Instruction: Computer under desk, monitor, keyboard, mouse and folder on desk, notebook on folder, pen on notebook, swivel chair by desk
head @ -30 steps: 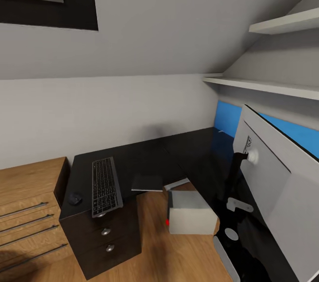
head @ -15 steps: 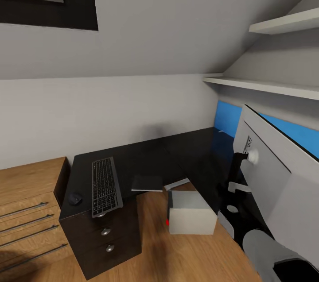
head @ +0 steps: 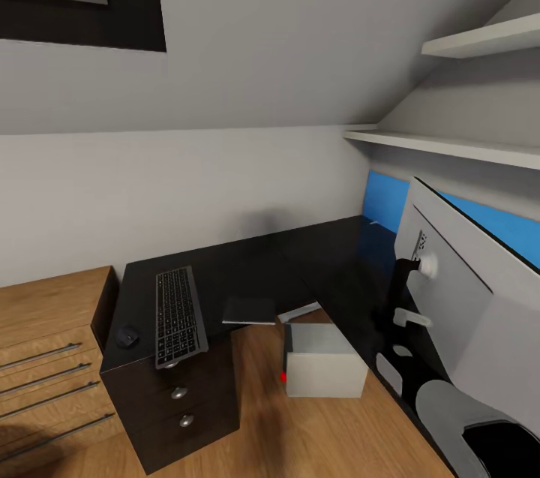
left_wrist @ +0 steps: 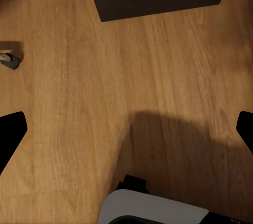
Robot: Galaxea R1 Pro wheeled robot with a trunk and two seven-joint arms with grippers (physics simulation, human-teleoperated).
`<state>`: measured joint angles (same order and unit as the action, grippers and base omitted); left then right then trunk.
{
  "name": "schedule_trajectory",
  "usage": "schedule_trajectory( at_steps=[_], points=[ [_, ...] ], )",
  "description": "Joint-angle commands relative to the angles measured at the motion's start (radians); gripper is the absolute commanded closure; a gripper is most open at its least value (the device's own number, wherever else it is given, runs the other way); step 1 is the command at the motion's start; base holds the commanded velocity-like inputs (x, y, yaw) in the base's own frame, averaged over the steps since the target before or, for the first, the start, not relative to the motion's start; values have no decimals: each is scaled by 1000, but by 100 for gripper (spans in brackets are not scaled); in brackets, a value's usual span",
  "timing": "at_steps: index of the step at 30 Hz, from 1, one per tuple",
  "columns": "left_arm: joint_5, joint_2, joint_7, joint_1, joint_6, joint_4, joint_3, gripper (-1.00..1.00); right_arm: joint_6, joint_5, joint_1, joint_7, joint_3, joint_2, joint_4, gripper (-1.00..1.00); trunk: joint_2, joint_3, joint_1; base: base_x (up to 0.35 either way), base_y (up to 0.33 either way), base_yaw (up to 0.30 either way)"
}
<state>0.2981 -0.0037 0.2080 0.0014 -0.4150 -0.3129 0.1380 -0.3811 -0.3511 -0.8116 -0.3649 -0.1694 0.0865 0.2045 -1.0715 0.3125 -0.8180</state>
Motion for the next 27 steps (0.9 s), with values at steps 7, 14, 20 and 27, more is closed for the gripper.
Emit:
schedule_trajectory(
  at_steps=[7,14,20,27],
  points=[
    [7,1,7,0,-2,-2,8,-100,-3,-89,-1,-3,-8,2,3,-100,-1,1,0,0,0,0],
    [7,1,7,0,-2,-2,8,-100,-37,-105,0,-3,-9,0,7,-100,-1,1,0,0,0,0],
    [8,1,8,0,-1,-2,8,-100,-136,-101,0,-2,-17,-2,1,-100,-1,1,0,0,0,0],
    [9,1,8,0,-1,-2,9,-100,-142,-96,0,-1,-17,-2,-1,-100,-1,1,0,0,0,0]
  ],
)
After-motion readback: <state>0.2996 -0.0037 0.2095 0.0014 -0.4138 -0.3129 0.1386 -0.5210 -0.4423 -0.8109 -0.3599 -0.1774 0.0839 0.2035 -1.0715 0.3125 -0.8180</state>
